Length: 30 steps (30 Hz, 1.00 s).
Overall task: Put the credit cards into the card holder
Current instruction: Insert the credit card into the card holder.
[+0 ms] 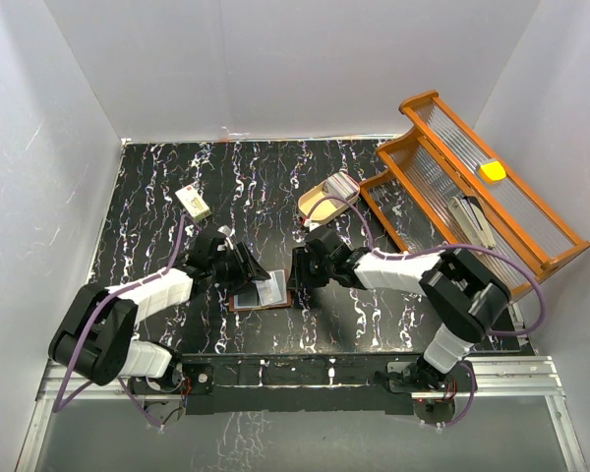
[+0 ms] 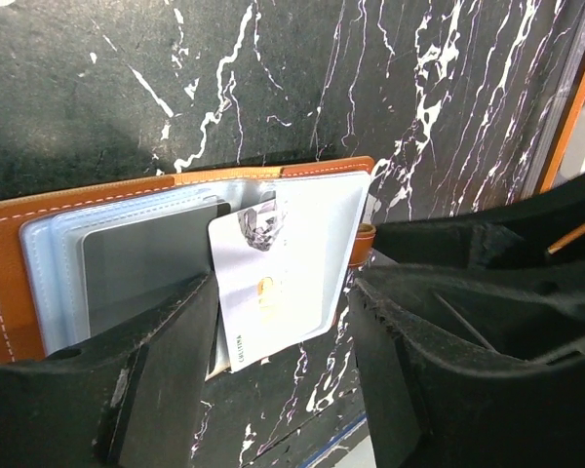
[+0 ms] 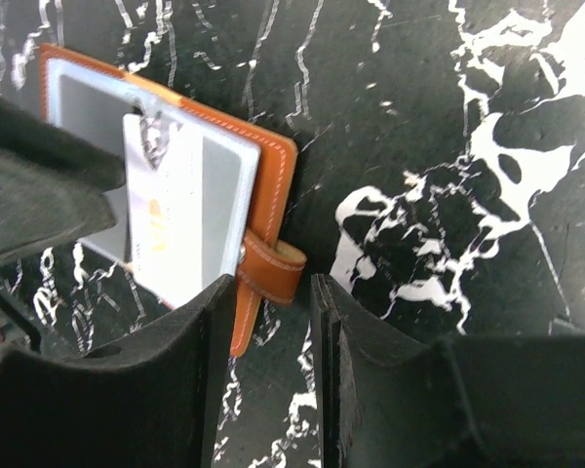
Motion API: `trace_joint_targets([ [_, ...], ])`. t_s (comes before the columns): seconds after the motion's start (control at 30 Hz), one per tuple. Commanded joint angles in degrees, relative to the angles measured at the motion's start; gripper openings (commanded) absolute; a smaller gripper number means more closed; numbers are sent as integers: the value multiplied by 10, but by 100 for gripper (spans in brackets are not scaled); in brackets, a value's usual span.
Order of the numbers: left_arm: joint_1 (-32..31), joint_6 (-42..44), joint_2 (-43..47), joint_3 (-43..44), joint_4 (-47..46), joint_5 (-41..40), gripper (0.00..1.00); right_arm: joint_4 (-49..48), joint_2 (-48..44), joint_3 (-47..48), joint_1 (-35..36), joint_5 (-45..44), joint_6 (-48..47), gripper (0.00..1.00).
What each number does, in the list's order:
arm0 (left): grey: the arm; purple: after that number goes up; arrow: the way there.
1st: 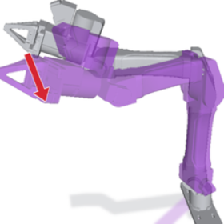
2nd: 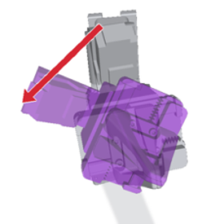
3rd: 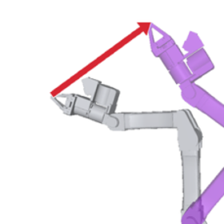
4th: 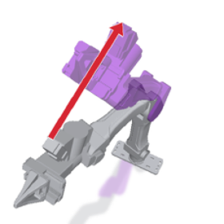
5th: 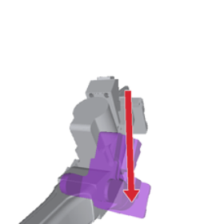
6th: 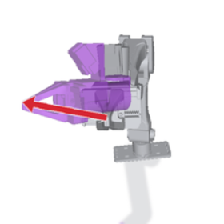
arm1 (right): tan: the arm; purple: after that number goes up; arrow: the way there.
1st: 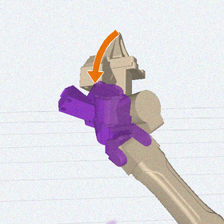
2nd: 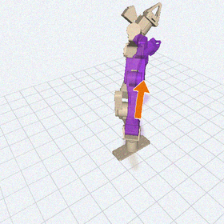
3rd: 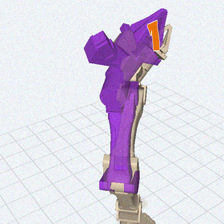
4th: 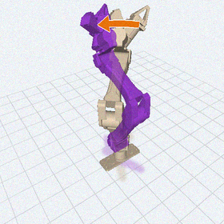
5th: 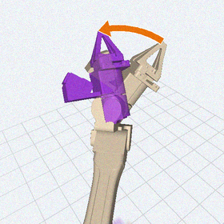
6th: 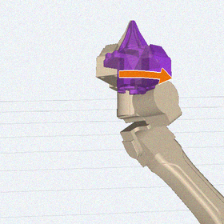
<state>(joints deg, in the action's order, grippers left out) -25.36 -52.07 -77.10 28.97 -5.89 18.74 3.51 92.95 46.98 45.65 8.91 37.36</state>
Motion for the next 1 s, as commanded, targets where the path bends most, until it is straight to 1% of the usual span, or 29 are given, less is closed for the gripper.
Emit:
trace_joint_targets([
  [0.0,-2,-1,-8,-5,-6,-1,56,-42,36,28,-7,8,-11,33],
  [0.2,-3,-18,-10,-15,-58,30,56,-68,55,20,-7,30,-16,27],
  [0.37,-3,-27,-40,-17,-96,52,56,-76,59,15,-7,33,-20,26],
  [0.5,-3,-35,-39,-19,-115,61,56,-76,59,17,-7,30,-26,24],
  [0.63,-3,-24,-16,-4,-75,49,56,-69,53,19,-8,21,-31,23],
  [0.67,-3,-19,4,1,-60,42,56,-69,51,18,-8,20,-32,23],
  [0.83,-3,8,37,24,31,-4,57,-68,50,16,-9,21,-35,23],
  [0.9,-3,13,39,23,37,-10,58,-67,49,15,-8,23,-35,23],
  [0.97,-3,11,40,14,24,-11,58,-68,48,15,-9,23,-34,23],
])
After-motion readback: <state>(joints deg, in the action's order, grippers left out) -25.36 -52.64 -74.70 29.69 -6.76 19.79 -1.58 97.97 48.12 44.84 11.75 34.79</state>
